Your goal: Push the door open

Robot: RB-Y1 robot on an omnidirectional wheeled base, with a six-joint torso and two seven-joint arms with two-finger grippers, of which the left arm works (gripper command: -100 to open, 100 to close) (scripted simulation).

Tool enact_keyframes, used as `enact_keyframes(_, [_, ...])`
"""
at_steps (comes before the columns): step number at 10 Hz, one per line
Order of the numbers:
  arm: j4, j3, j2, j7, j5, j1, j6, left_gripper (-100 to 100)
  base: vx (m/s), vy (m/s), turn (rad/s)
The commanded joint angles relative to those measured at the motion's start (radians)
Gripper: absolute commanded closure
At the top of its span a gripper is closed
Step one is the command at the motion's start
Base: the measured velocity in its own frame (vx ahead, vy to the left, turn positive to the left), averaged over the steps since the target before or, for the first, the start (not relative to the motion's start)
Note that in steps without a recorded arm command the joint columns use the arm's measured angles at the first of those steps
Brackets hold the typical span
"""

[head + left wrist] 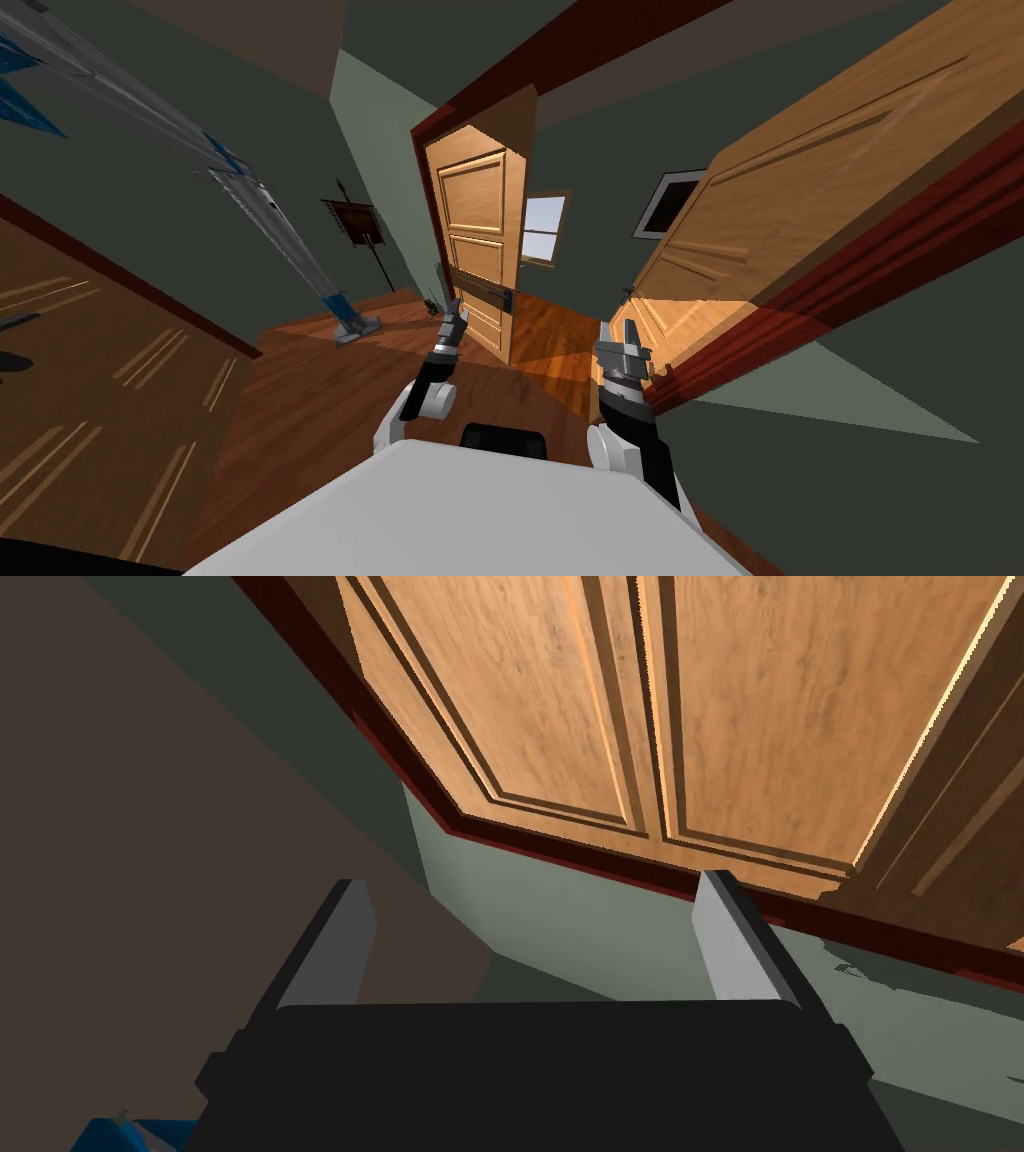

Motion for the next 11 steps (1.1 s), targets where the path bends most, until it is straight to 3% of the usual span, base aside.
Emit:
enact_keyframes(1, [0.041, -0.013, 0.006, 0.006, 0.0, -0.022, 0.015, -100, 0.094, 0.084, -0.097])
enact_keyframes(11, [0.326, -0.086, 0.033, 0.042, 0.001, -0.161, 0.078, -100, 0.084, 0.108, -0.092])
